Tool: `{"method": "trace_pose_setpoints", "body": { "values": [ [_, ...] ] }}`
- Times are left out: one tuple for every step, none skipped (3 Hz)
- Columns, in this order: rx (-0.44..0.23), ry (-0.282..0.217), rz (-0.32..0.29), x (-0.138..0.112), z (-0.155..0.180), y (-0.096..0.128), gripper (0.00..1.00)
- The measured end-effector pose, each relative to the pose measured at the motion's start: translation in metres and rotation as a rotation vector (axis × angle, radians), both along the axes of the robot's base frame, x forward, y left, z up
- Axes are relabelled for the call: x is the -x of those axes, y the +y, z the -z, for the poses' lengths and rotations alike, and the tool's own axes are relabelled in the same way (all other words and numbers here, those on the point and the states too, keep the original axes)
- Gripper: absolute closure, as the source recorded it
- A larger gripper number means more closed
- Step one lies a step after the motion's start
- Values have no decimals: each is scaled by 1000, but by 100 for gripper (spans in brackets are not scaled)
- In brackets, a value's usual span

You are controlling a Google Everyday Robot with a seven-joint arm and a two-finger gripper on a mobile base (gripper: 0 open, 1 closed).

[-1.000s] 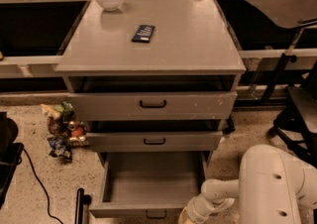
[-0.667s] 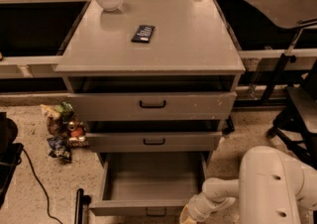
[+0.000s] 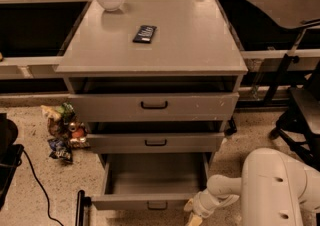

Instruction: Close bottom drawer

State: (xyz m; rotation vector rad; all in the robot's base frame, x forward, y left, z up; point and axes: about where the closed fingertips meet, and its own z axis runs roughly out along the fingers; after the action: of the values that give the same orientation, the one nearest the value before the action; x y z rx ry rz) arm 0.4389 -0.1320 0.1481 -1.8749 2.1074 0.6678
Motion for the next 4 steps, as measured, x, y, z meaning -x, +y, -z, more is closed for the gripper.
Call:
{"method": "trace_pose_setpoints", "body": {
  "values": [
    [0, 0, 0, 1, 0, 0, 0],
    [-9, -21, -9, -19, -2, -8, 0],
    [-29, -51, -19, -44, -5, -17, 19],
    [-47, -91, -27, -68, -9, -25, 43]
  ]
}}
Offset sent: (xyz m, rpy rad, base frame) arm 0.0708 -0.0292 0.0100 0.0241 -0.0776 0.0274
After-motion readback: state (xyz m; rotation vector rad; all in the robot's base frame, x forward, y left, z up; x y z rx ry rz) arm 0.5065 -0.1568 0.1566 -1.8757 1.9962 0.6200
